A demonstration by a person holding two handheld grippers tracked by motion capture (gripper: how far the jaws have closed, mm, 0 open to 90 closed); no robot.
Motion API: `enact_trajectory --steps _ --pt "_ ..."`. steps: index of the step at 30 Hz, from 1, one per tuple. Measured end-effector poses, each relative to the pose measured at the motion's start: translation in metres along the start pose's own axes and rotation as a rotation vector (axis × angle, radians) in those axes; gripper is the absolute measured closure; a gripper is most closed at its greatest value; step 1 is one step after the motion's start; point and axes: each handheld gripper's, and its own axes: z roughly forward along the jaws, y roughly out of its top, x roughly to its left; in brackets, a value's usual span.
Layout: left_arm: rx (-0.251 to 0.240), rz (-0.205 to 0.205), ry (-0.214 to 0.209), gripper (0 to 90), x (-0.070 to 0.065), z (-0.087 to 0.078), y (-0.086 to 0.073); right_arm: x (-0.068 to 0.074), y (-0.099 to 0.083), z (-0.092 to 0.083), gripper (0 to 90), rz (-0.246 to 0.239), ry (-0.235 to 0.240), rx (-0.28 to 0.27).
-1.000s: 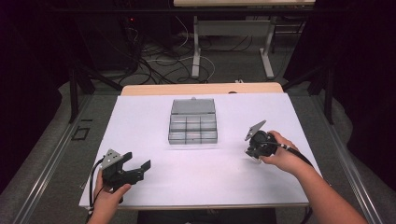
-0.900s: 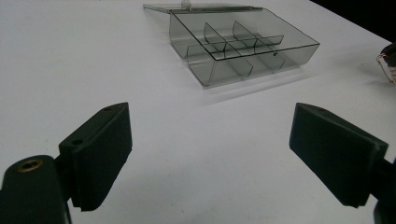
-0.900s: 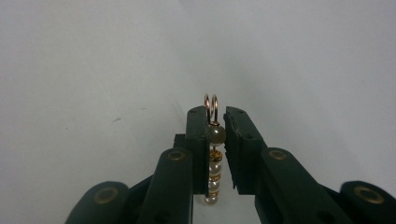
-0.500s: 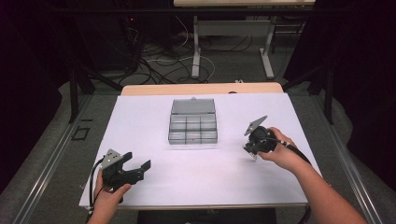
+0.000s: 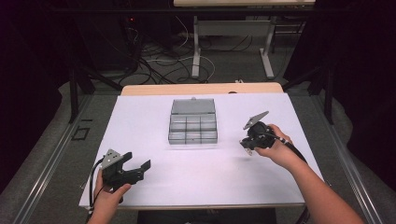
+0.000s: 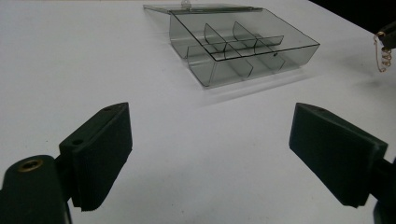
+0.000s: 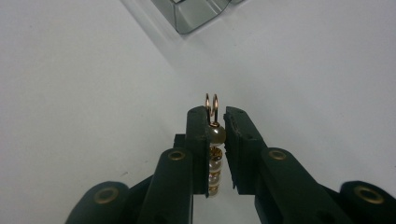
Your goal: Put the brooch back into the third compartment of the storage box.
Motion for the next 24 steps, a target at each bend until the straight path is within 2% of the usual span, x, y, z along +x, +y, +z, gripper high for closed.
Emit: enact_trajectory --steps 6,8,10,13,16,20,21,24 --pt "0.003 0.004 -0.001 13.4 0.001 0.000 0.000 0.000 0.004 0.000 80.4 0.017 0.004 -0.026" --pt "0.003 0.001 0.000 13.5 0.000 0.000 0.000 0.000 0.005 0.001 80.4 0.021 -0.007 -0.047" --pt "0.002 0.002 0.000 13.6 0.000 0.000 0.000 0.000 0.008 0.000 80.4 0.021 -0.002 -0.037" --pt "0.003 0.001 0.000 13.6 0.000 -0.001 0.000 0.000 0.010 0.002 80.4 0.027 -0.007 -0.069" --pt "0.003 -0.002 -0.001 13.8 0.000 0.000 0.000 0.002 0.015 0.000 80.4 0.059 0.001 -0.065" --pt "0.002 -0.002 -0.002 13.8 0.000 0.001 0.000 0.002 0.018 0.001 80.4 0.058 0.000 -0.088" --pt "0.003 -0.002 -0.002 13.8 0.000 0.001 0.000 0.002 0.020 0.001 80.4 0.045 0.001 -0.083" --pt "0.003 -0.004 -0.003 14.0 0.000 0.001 0.000 0.003 0.024 0.002 80.4 0.054 0.004 -0.096"
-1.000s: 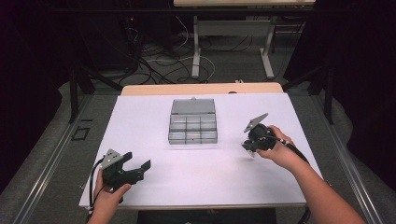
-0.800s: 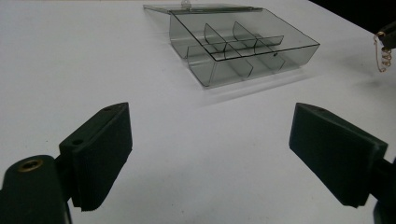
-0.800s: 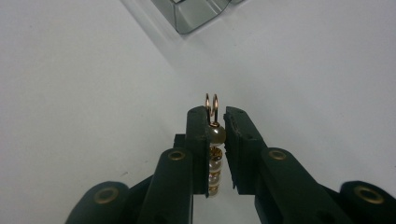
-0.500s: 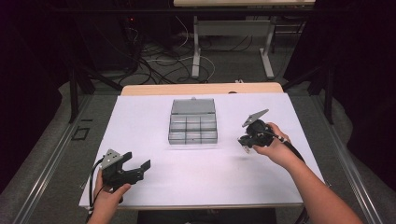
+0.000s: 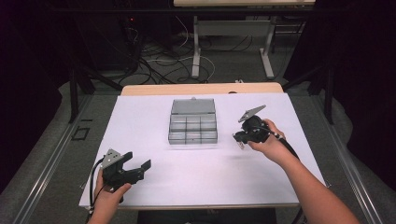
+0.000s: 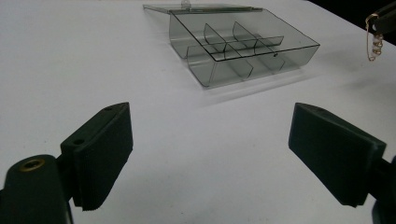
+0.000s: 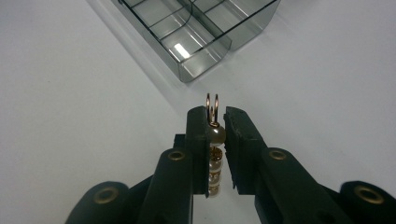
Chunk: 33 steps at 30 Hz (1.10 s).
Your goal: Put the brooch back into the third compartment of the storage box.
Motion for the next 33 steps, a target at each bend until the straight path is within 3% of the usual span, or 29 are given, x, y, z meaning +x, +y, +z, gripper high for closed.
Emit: enact_trajectory --steps 5,8,12,17,18,19,22,27,29,31,33 --pt "0.000 0.001 -0.001 14.1 0.000 0.000 0.000 0.001 0.007 0.001 80.4 0.002 -0.004 -0.026" --pt "-0.001 0.000 -0.001 14.1 0.000 0.000 0.000 0.002 0.012 0.000 80.4 0.019 0.008 -0.014" --pt "0.001 -0.001 -0.001 14.2 0.000 0.000 0.000 0.002 0.018 0.003 80.4 0.012 0.003 -0.054" --pt "0.002 0.005 -0.002 14.2 0.001 0.000 0.000 0.004 0.028 0.005 80.4 0.017 0.007 -0.067" --pt "0.004 0.003 -0.003 14.2 0.000 0.000 0.000 0.005 0.029 0.007 80.3 0.017 0.006 -0.092" --pt "0.004 0.004 -0.003 14.2 0.001 0.000 0.000 0.005 0.031 0.006 80.3 0.023 0.013 -0.076" --pt "0.001 0.006 -0.003 14.3 0.001 0.000 0.000 0.003 0.034 0.008 80.3 0.022 0.014 -0.097" --pt "0.003 0.007 -0.005 14.3 0.001 0.000 0.000 0.002 0.040 0.010 80.4 0.056 0.017 -0.109" --pt "0.003 0.009 -0.006 14.3 0.001 0.001 0.000 0.000 0.042 0.013 80.3 0.065 0.022 -0.148" --pt "0.003 0.009 -0.006 14.3 0.001 0.001 0.000 0.000 0.045 0.012 80.4 0.083 0.022 -0.126" --pt "0.003 0.009 -0.007 14.3 0.001 0.001 0.000 -0.002 0.047 0.014 80.3 0.078 0.022 -0.142"
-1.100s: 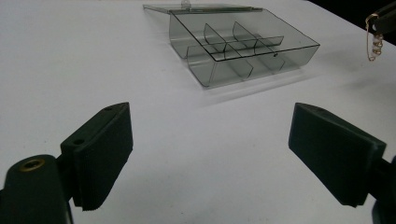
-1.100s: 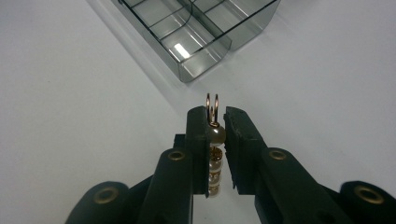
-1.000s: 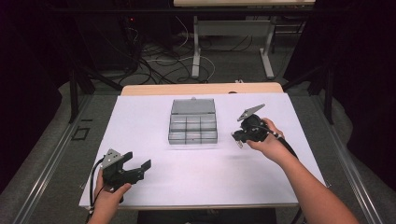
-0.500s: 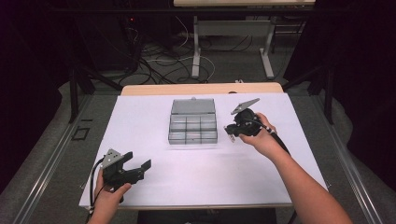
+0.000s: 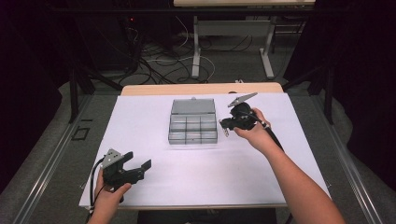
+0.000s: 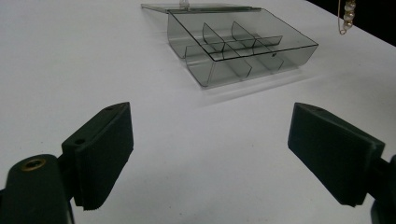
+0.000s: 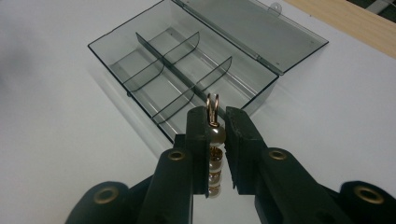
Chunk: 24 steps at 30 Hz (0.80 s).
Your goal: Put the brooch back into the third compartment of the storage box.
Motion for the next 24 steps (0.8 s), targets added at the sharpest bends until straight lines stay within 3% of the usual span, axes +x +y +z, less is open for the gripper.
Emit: enact_trajectory --steps 9,11,24 --pt "0.001 0.000 -0.003 14.4 0.001 0.000 0.000 -0.002 0.009 0.008 80.3 0.071 0.006 -0.042" --pt "0.000 0.000 -0.003 14.4 0.001 0.000 0.000 -0.001 0.011 0.008 80.4 0.086 0.003 -0.023" --pt "-0.006 -0.007 -0.003 14.4 0.001 -0.001 0.001 -0.008 0.019 0.017 80.3 0.128 -0.015 -0.058"
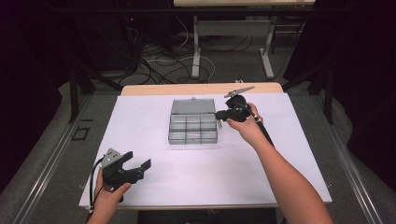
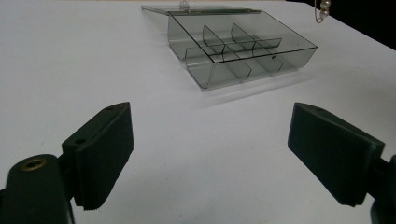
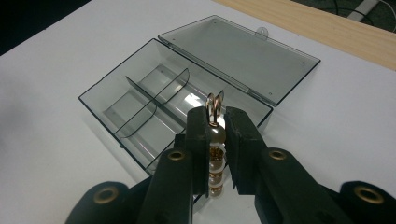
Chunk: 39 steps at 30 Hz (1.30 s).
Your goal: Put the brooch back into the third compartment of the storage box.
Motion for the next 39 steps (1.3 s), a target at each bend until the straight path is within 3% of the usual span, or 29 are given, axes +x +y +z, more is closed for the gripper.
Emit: enact_trajectory --steps 17,29,34,39 --pt "-0.004 -0.002 -0.005 14.8 -0.002 0.000 0.000 -0.010 0.004 0.017 80.3 0.042 -0.024 -0.069" --pt "-0.008 -0.004 -0.009 14.8 -0.003 -0.001 0.000 -0.017 0.003 0.028 80.3 0.081 -0.045 -0.088" --pt "-0.007 -0.003 -0.011 14.8 -0.003 -0.001 0.000 -0.018 0.002 0.032 80.3 0.121 -0.046 -0.091" --pt "-0.005 -0.005 -0.011 14.8 -0.003 -0.001 0.000 -0.017 0.001 0.038 80.3 0.115 -0.050 -0.093"
